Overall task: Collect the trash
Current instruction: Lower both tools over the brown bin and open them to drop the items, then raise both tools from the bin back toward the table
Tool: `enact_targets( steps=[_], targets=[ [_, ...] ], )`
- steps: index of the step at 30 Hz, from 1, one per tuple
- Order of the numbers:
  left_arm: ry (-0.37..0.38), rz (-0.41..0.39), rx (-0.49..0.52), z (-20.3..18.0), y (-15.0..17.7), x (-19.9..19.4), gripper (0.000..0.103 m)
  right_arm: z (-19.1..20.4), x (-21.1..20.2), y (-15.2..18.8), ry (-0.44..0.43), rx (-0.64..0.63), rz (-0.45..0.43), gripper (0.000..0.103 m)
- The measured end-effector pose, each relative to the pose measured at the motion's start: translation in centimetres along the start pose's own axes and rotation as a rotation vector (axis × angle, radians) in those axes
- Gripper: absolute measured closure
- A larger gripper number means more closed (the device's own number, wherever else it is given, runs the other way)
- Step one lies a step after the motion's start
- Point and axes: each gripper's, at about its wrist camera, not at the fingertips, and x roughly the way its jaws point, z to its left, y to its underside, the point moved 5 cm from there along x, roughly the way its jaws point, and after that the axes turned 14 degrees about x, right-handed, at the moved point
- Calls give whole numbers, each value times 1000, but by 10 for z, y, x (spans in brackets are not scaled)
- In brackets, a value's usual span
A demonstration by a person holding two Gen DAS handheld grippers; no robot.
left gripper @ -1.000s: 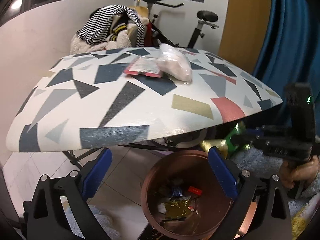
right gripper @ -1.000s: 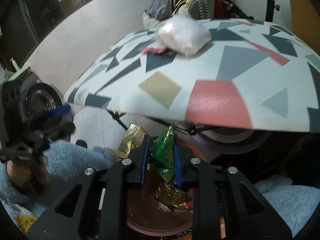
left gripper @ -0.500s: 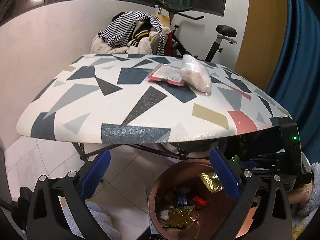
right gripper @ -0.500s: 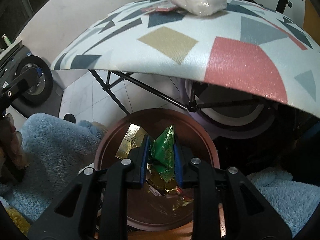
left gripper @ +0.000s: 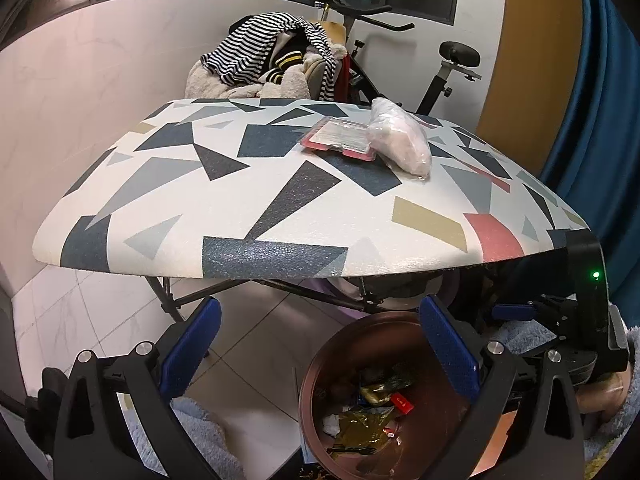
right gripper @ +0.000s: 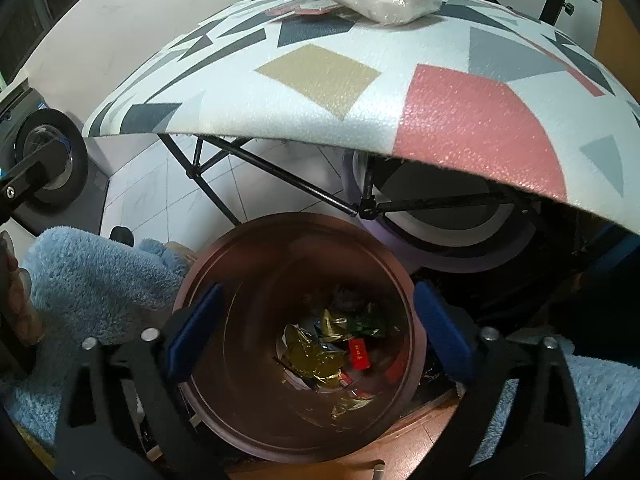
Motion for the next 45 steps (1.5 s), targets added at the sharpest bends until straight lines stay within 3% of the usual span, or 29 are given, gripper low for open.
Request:
enact_targets(
  steps=[9,16,20,24,28,31,36,42,45],
  targets=[
    [-3,-5,-45,8,2,-1,6,1,-17,-6,-23,-3,-74,6],
    [3,-5,-69,12,1,-1,6,1,-38,-19,15,5,-169,6],
    [23,-29,-85,19,-6,-4,6,-7,-52,-41,76,46,-222,6],
    [48,-33,-98,28,-22,-2,6,-14,-63,-71,30,63,-243,6],
    [62,-65,-90,36,-46,-1,6,-16,-75,-111,17,69,-341,6],
    [64,-69,-103,47,-63,5,6,-12,-68,-141,-44,64,-299,6],
    [99,-63,-149,73,-96,33,6,-10,-44,-193,-17,132,-287,6],
    [136,-45,-199,100,-136,69,6,-10,-8,-243,-50,289,-242,6],
    [159,-30,-209,108,-149,86,12,-11,11,-259,-50,370,-216,6]
  ],
)
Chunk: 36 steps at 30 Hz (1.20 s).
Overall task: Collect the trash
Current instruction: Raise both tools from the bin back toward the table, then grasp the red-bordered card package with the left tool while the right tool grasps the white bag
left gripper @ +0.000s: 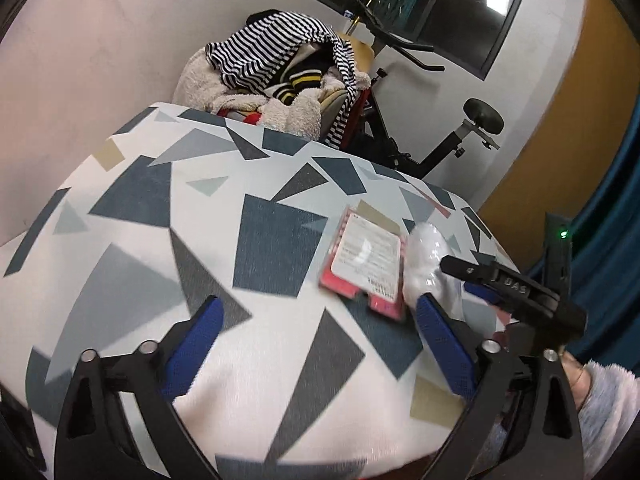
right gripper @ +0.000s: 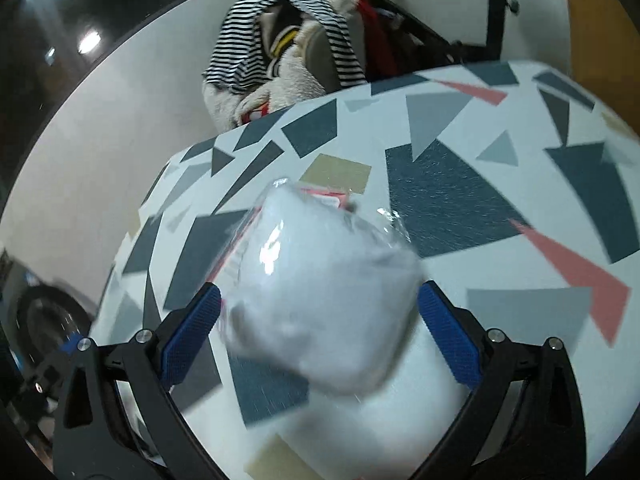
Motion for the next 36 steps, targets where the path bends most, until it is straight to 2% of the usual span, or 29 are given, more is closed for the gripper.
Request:
enact_targets(
  steps=[2,5,10,13,21,24,36],
  targets=[
    [22,19,-6,4,-6,13,17,0,10,-1,17,42,18,6],
    [59,47,-8,5,-9,32,23,-6,18,-3,-22,86,43,6],
    [120,113,-38,7,-11,75,34,-18,16,-4,-77,77,52,25],
    [141,159,-67,7,-12,101,44,-24,10,-7,-76,47,33,35],
    [105,224,6,-7,-22,151,48,-53,-15,-13,-83,47,2,41],
    [99,248,16,-11,-23,166,54,-63,-26,-13,-73,54,-13,42],
    [9,261,95,-18,-35,184,60,-93,-50,-7,-78,39,-44,42]
  ],
)
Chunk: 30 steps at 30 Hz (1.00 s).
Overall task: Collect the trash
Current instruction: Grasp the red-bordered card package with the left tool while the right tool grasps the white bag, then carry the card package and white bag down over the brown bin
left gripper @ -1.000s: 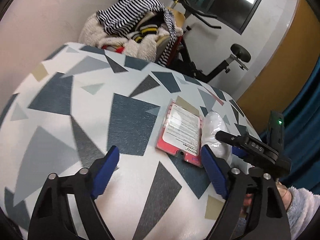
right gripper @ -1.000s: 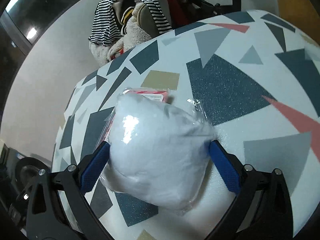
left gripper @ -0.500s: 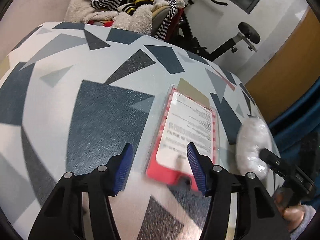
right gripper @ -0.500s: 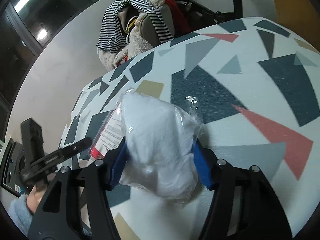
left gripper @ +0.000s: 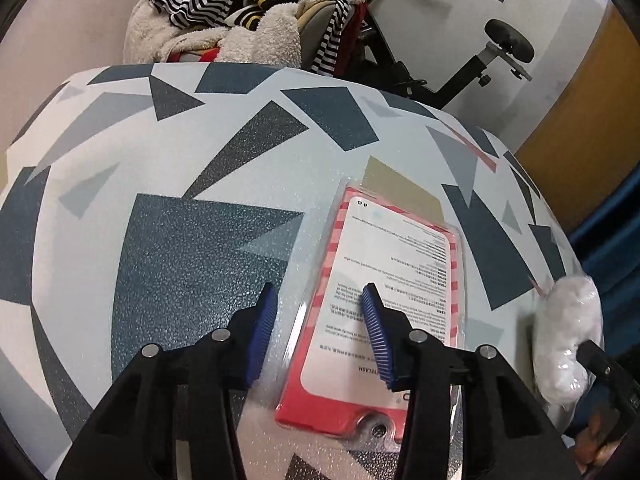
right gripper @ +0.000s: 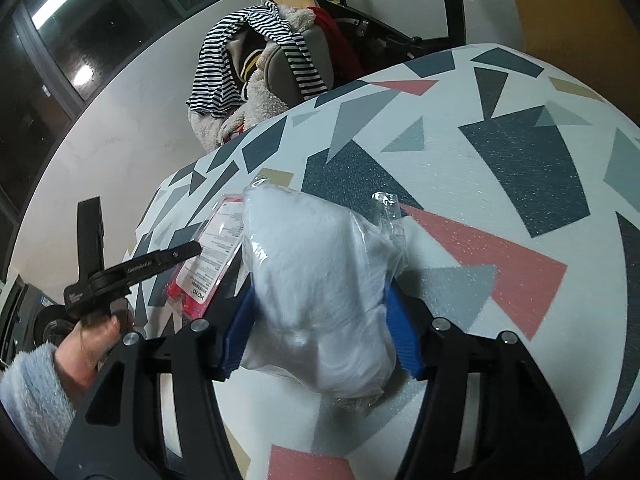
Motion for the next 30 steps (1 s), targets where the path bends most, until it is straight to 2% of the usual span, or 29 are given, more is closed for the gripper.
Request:
enact_targets(
  steps=[6,7,9,10,13,15,21,26,30],
  targets=[
    [-29,26,59,-9,-3,3,54,0,-1,1,-3,9,-3,42],
    [-18,27,56,-9,-3,3,64,0,-1,1,-2,9,-3,42],
    [3,27,29,-9,-3,0,75,0,-2,2,1,6,0,42],
    [10,24,11,-7,-1,-3,84,1,-3,3,2,4,1,42],
    [35,22,-3,-9,8,-12,97,1,-6,5,6,-2,1,42],
    [35,8,22,-15,15,-25,99,0,-10,7,1,8,-2,42],
    [78,-104,30,-32,29,-80,99,0,-25,14,-23,26,-14,42],
    [75,-139,125,-57,47,-127,99,4,-42,22,-40,12,-30,42],
    [73,-146,161,-67,63,-154,99,10,-59,34,-62,-9,-37,42]
  ],
)
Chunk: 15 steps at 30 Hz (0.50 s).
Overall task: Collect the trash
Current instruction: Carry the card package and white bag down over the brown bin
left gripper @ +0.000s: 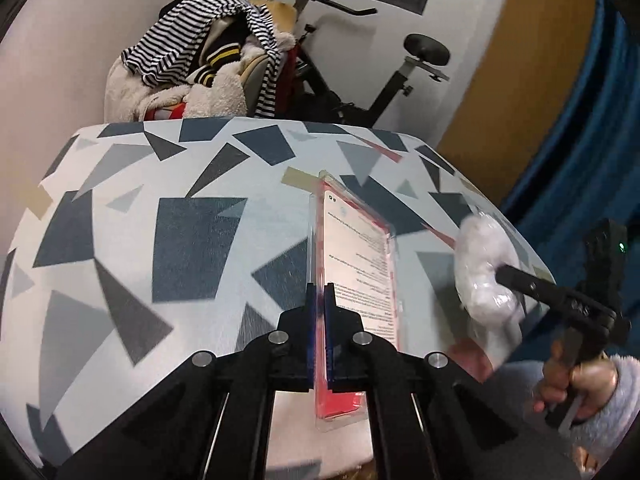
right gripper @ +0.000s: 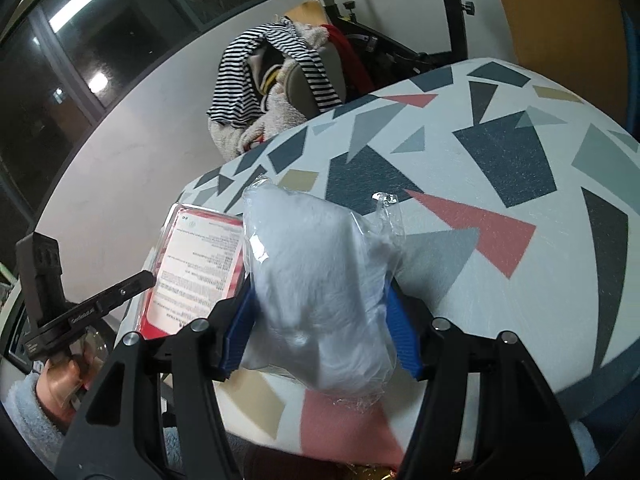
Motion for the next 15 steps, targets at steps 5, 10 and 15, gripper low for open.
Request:
enact_targets(
  steps=[5,10,15],
  targets=[
    [-19,3,39,-17,19,-31,99,8,-18,14,-17,-16,-7,42],
    [-31,19,67,-31,40,-50,99,16,-34,32,-17,-56,-7,42],
    [-28,40,104,-50,67,-63,99,21,-48,47,-11,-106,-12,42]
  ],
)
